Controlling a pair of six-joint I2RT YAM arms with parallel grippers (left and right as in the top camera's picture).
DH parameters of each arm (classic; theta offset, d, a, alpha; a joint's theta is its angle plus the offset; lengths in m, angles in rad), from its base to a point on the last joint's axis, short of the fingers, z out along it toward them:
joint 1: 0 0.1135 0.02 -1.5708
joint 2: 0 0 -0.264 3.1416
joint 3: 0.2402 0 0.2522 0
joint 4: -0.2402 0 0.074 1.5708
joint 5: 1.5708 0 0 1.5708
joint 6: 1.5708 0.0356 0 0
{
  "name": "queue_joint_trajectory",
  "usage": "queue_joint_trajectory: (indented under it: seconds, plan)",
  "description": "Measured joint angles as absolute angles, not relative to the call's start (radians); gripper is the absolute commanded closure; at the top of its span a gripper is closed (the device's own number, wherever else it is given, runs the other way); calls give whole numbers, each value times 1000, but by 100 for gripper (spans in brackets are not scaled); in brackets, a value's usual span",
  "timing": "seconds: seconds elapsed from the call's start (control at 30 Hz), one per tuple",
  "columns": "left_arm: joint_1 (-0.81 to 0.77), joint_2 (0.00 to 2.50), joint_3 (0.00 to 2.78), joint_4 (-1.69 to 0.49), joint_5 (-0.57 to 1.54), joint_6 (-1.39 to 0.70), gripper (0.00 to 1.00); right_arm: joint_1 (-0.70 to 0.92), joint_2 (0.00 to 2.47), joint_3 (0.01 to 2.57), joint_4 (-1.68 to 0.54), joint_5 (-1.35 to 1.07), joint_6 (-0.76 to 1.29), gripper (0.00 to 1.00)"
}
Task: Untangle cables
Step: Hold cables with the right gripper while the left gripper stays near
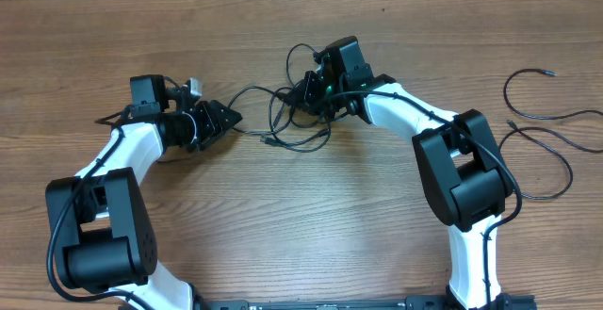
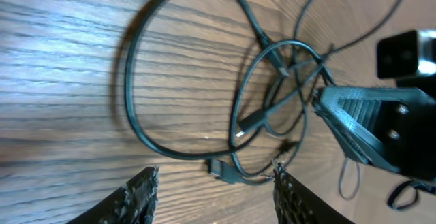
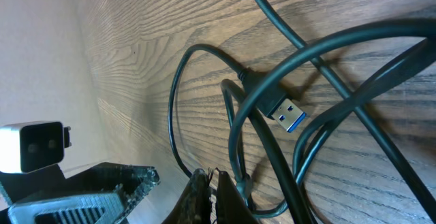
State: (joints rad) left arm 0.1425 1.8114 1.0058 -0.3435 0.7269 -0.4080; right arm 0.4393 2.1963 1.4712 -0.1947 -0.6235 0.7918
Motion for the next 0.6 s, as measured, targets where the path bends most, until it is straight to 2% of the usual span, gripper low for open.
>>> queue_joint_trajectory:
  seconds: [0.07,0.1,0.2,0.3,0.33,0.6]
  plan:
    - [138,1811,1006,-344,709,-416,46,439,2196,1471,-195,-624,793,88]
    - [134,1811,1006,-344,701,-416,45,439,2196,1472,-196,-623,795,77]
    - [128,1811,1006,-344,690,-419,43,439,2196,1471,-194,-622,792,30]
    - [123,1811,1006,-344,683,-420,42,439,2196,1471,-194,-623,789,3]
    - [123,1811,1006,-344,680,-420,41,439,2196,1471,-193,-623,791,0]
    - [123,1811,1006,-344,676,-420,40,439,2196,1471,-191,-624,786,0]
